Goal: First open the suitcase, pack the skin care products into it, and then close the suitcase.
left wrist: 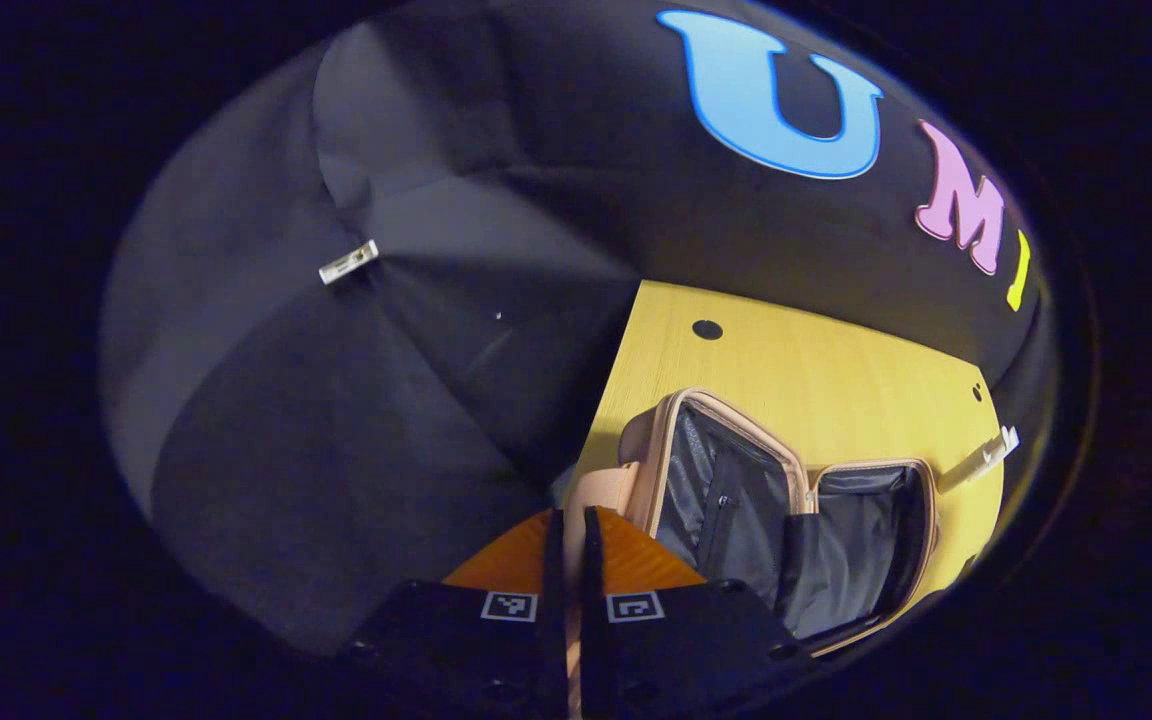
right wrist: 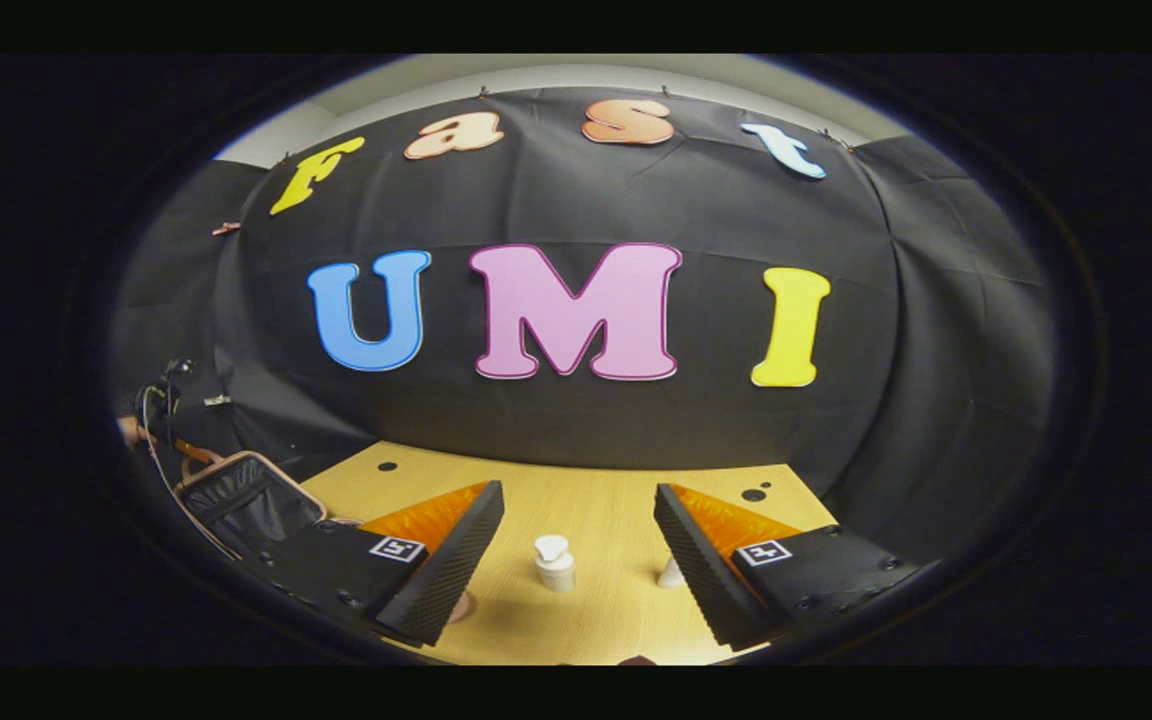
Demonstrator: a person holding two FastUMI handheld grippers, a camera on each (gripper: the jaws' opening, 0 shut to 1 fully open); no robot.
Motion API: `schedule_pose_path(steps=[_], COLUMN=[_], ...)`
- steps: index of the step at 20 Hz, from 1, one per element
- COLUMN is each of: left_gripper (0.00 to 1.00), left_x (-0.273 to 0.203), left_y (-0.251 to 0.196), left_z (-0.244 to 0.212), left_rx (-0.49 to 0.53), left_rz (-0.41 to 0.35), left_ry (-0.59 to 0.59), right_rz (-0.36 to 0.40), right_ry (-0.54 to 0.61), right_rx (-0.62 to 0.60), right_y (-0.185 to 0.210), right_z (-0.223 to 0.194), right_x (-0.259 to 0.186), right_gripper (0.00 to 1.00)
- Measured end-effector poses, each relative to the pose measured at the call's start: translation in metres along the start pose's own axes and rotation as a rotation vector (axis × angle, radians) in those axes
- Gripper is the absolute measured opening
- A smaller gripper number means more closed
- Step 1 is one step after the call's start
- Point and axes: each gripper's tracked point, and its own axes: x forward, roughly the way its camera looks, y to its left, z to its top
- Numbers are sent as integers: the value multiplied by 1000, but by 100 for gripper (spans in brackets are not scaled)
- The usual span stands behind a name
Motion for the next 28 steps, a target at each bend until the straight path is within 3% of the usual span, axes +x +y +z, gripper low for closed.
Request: schedule_pose_path(steps=[2, 5, 8, 10, 11, 12, 13, 14, 16, 20, 23, 28], left_gripper=[14, 11, 17, 67, 76, 91, 96, 96, 97, 97, 97, 99], left_x=[37, 79, 91, 86, 71, 56, 42, 22, -18, -81, -102, -101], left_y=[17, 32, 49, 57, 50, 39, 24, 3, -56, -220, -354, -513], left_z=[-33, -62, -72, -60, -50, -37, -27, -15, -1, -9, -43, -110], left_rx=[-52, -124, -127, -110, -92, -65, -28, 16, 116, 281, 367, 496], left_rz=[-9, -44, 25, 61, 59, 39, 18, -6, -82, -312, -526, -666], left_ry=[80, 137, 120, 63, 8, -54, -115, -170, -261, -341, -336, -230], right_rz=[-20, -49, -73, -78, -83, -90, -98, -103, -116, -147, -141, -57], right_ry=[28, 77, 143, 166, 170, 170, 168, 163, 150, 152, 164, 249], right_rx=[2, 29, 66, 77, 73, 64, 54, 46, 28, -3, -9, 1], right_y=[4, 6, 6, 4, 2, -2, -6, -11, -16, -45, -66, -89], right_z=[-5, -16, -36, -45, -48, -50, -53, -56, -61, -77, -95, -144], right_x=[-3, -6, -9, -9, -7, -5, -4, -3, 0, 9, 16, 44], right_gripper=[96, 96, 96, 96, 97, 97, 92, 97, 97, 97, 97, 96])
